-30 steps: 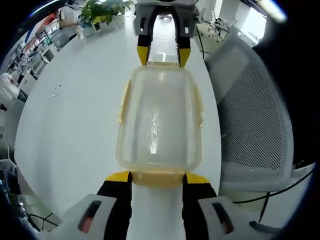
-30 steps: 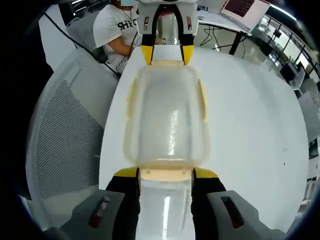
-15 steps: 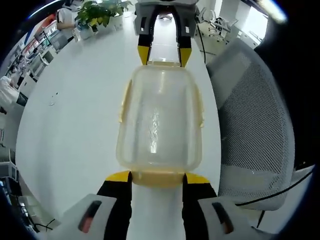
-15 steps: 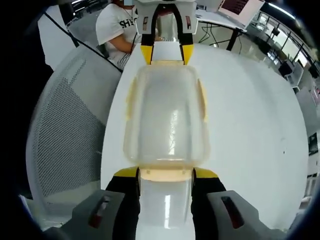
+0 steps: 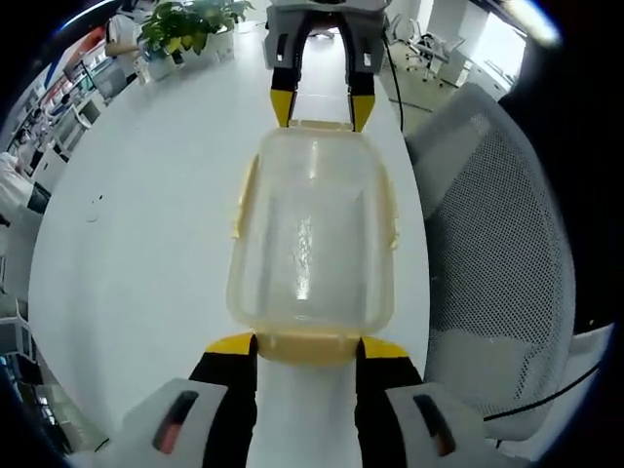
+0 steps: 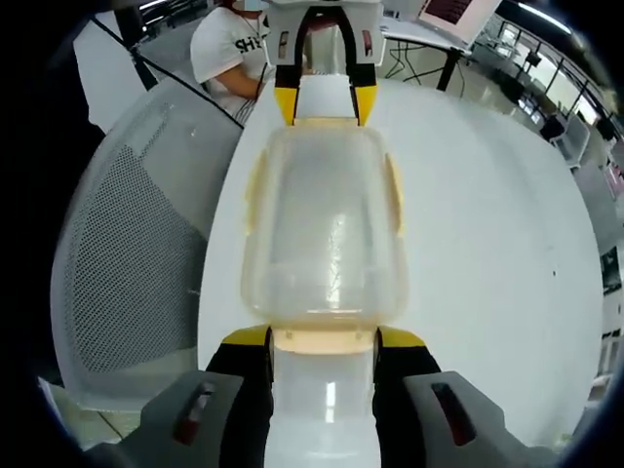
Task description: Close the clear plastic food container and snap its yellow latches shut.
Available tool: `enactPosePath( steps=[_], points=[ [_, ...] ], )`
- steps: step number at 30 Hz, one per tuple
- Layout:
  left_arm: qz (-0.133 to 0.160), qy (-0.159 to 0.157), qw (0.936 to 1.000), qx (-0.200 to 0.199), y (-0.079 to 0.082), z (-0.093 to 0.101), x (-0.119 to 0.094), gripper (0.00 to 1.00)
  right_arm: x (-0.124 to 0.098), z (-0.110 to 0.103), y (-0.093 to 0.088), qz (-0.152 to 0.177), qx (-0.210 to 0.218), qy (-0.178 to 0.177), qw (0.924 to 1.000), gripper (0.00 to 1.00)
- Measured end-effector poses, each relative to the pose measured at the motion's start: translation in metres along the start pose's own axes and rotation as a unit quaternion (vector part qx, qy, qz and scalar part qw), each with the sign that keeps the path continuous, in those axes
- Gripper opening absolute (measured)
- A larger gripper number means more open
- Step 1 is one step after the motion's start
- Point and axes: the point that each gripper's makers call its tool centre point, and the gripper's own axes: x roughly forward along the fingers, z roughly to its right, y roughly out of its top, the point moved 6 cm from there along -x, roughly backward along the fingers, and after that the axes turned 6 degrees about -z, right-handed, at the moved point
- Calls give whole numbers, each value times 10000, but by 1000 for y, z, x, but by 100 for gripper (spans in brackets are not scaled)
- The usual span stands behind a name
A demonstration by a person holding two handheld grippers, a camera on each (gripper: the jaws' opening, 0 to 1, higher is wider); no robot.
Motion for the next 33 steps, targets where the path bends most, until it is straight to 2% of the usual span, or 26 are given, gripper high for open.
enactPosePath(
  steps=[20, 33],
  points=[
    [-32, -1, 10000, -53, 56, 3, 22, 33, -9, 3, -59, -17, -54, 7, 10000, 36],
    [-14, 12, 10000, 5, 78, -1, 28, 33, -15, 5, -79, -16, -47, -109, 9999, 36]
  ],
)
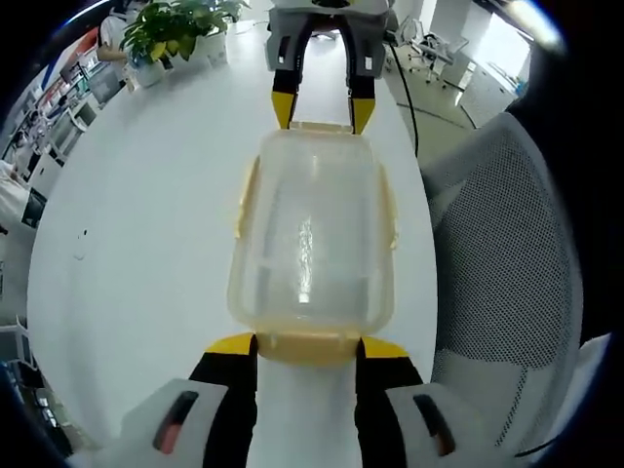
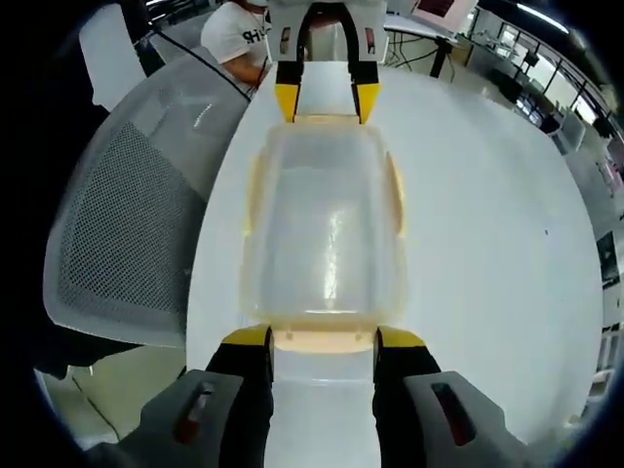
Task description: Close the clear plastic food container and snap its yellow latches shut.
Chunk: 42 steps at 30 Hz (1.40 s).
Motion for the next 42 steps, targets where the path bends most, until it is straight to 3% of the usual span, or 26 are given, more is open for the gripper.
enactPosePath(
  steps=[26, 35, 42],
  points=[
    [191, -32, 9998, 101, 35, 5, 16, 33, -8, -8, -37, -116, 138, -80, 9998, 36],
    [188, -43, 9998, 96, 33, 7, 22, 34, -2, -11, -41, -132, 163, -114, 9997, 36],
    [139, -30, 9999, 90, 32, 7, 27, 33, -1, -10, -43, 46, 227, -102, 9997, 36]
  ],
)
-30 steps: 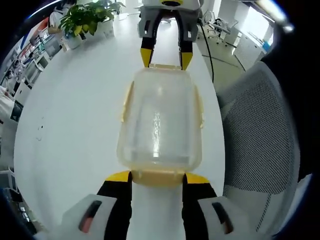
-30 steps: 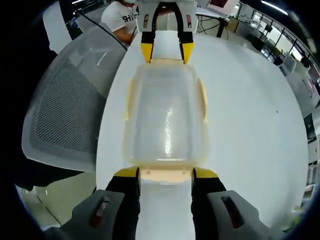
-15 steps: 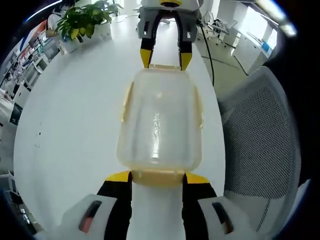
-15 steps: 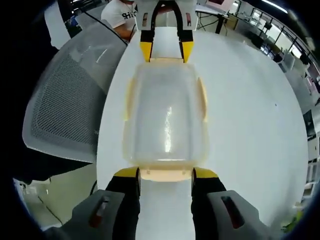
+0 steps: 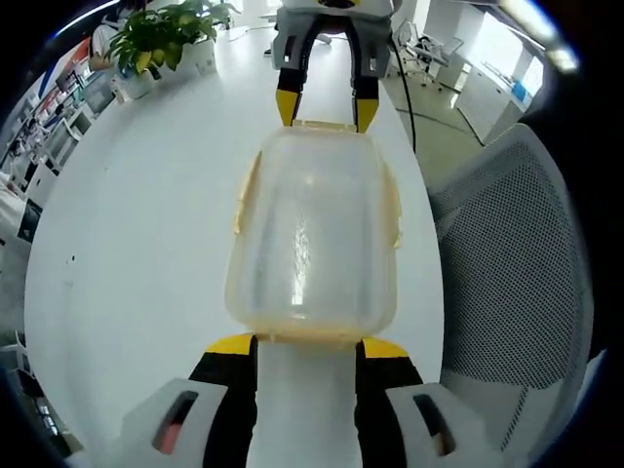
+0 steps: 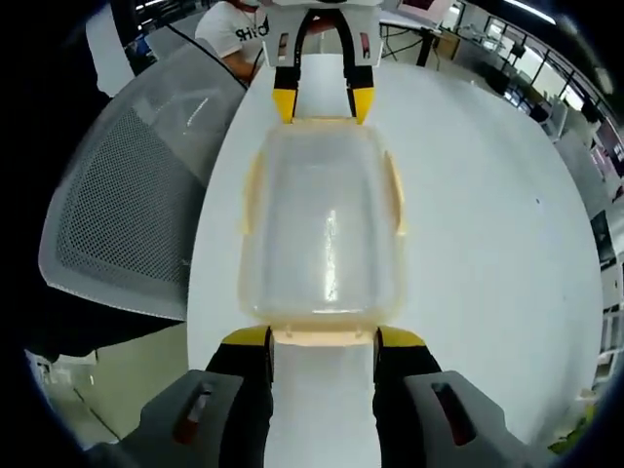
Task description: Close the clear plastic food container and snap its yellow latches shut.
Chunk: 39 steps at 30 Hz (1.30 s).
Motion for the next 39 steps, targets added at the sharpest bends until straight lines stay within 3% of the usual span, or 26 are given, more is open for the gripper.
enactPosePath(
  steps=[9, 19, 32, 36, 39],
  points=[
    [15, -87, 10000, 26, 0, -2, 1, 34, -1, 0, -2, 153, -34, 66, 9999, 38],
    [-11, -118, 9999, -63, 1, 1, 2, 41, 0, 3, -3, 117, 55, 47, 9999, 39],
    [-105, -164, 9997, -144, -2, 4, 4, 41, -1, 1, -15, 82, 257, 29, 9996, 39],
    [-155, -81, 9996, -217, -6, 2, 2, 41, -5, 1, -18, 299, 609, 110, 9976, 39],
    [-65, -177, 9983, -561, -7, 2, 0, 42, -10, -1, -21, 545, 1101, 313, 9919, 40]
  ],
)
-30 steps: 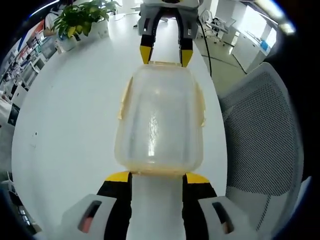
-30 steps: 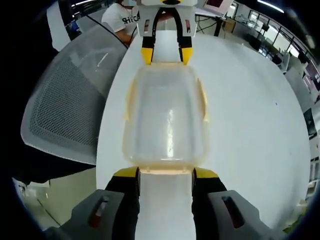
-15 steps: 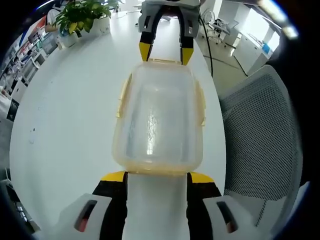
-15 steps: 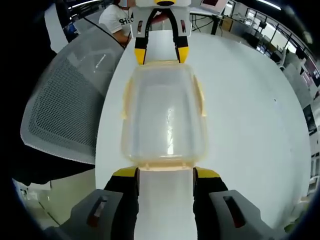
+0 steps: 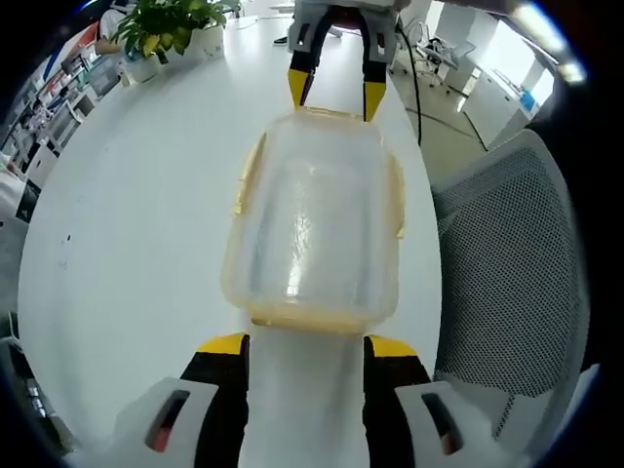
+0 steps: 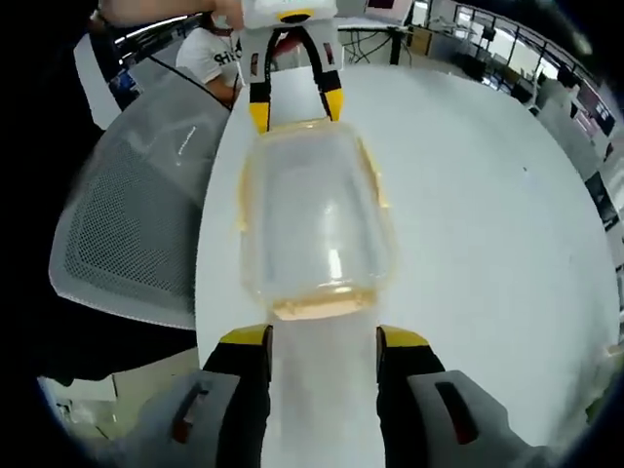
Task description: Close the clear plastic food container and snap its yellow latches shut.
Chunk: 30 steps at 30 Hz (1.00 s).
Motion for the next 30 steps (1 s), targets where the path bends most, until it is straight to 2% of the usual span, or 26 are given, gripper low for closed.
enactPosePath(
  steps=[3, 6, 9, 11, 13, 14, 15, 16, 18, 19, 21, 22, 23, 25, 27, 29, 30],
  points=[
    [45, -63, 9997, -238, -4, 0, -4, 42, -5, 0, -1, 224, 351, 85, 9991, 40],
    [173, -113, 9986, -478, -8, 2, -6, 42, -11, 1, 0, 683, 1022, 102, 9924, 42],
    [482, -305, 9933, -1003, -13, 6, -7, 42, -14, -5, 2, 982, 1458, 180, 9843, 42],
    [741, -396, 9864, -1411, -15, 6, -10, 41, -14, -8, 3, 1094, 1716, 167, 9789, 41],
    [982, -433, 9762, -1883, -17, 6, -12, 41, -13, -12, 6, 1249, 1915, 166, 9734, 41],
    [1173, -486, 9677, -2178, -17, 6, -12, 41, -13, -13, 6, 1298, 2032, 149, 9704, 40],
    [1235, -504, 9645, -2279, -17, 6, -12, 41, -12, -13, 7, 1354, 2151, 110, 9671, 40],
    [1395, -552, 9549, -2564, -17, 6, -13, 40, -12, -13, 7, 1387, 2201, 80, 9655, 40],
    [1592, -475, 9421, -2914, -19, 2, -12, 39, -12, -11, 7, 1549, 2497, -22, 9558, 41],
    [1801, -368, 9321, -3121, -19, -1, -13, 39, -12, -11, 8, 1668, 2679, -26, 9489, 41],
    [2033, -469, 9144, -3469, -17, 1, -13, 39, -12, -10, 8, 1822, 2978, -16, 9371, 40],
    [2085, -495, 9088, -3580, -17, 1, -13, 39, -12, -9, 8, 1895, 3098, -11, 9317, 40],
    [2158, -503, 9005, -3742, -17, 2, -12, 38, -11, -8, 7, 1909, 3138, -30, 9301, 39],
    [2179, -512, 8919, -3929, -17, 5, -10, 37, -11, -8, 7, 1911, 3153, -50, 9295, 37],
    [2156, -466, 8902, -3986, -18, 7, -9, 34, -11, -8, 8, 1924, 3213, -85, 9272, 36],
    [2211, -388, 8841, -4098, -17, 8, -8, 33, -10, -9, 8, 1926, 3265, -115, 9253, 35],
    [2257, -344, 8780, -4206, -17, 9, -7, 33, -9, -9, 8, 1944, 3286, -113, 9242, 35]
  ],
)
